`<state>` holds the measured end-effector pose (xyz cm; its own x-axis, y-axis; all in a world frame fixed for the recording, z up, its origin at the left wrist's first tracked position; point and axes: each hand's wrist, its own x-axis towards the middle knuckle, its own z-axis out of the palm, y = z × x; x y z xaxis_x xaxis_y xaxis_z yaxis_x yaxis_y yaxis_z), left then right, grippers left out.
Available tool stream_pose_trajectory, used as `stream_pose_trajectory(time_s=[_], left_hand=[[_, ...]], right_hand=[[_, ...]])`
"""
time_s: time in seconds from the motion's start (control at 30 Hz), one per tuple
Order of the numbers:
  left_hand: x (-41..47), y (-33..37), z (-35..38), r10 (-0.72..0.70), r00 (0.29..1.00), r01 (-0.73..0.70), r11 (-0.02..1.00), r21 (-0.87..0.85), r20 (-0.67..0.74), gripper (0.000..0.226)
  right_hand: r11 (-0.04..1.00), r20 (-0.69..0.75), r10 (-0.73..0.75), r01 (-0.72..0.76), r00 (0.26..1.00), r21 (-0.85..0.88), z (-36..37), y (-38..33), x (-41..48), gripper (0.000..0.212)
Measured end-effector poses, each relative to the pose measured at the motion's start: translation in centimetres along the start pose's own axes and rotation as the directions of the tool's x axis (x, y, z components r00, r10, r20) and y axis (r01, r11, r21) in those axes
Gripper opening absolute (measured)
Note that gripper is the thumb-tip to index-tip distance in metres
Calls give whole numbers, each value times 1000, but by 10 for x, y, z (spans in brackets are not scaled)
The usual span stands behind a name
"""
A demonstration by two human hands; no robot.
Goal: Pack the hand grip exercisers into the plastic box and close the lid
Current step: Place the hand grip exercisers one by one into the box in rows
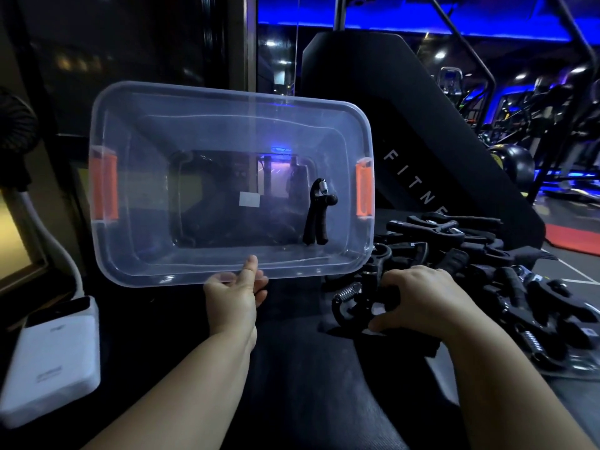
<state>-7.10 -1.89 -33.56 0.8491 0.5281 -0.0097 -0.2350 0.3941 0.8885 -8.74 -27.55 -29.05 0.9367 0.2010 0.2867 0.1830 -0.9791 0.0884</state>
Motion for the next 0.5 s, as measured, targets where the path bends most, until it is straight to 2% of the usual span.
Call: stream_pose_trajectory(time_s=[0.1, 0.2, 0.37, 0.5], left_hand=[[-1, 0, 0, 11, 1000, -11, 1000, 8, -3, 29], [-2, 1, 1, 12, 1000, -12, 1000, 13, 2, 29], [-2, 1, -1, 4, 1000, -4, 1000, 16, 6, 31], [-1, 1, -1, -1, 1000, 1, 1000, 12, 4, 34]], right_hand=[[995, -34, 45, -42, 998, 87, 2, -4, 1, 85], [1000, -91, 4, -2, 996, 19, 3, -11, 3, 91], [1000, -220, -3, -2, 976, -25, 2, -22, 2, 68], [998, -251, 5, -19, 968, -52, 4, -29, 3, 56]])
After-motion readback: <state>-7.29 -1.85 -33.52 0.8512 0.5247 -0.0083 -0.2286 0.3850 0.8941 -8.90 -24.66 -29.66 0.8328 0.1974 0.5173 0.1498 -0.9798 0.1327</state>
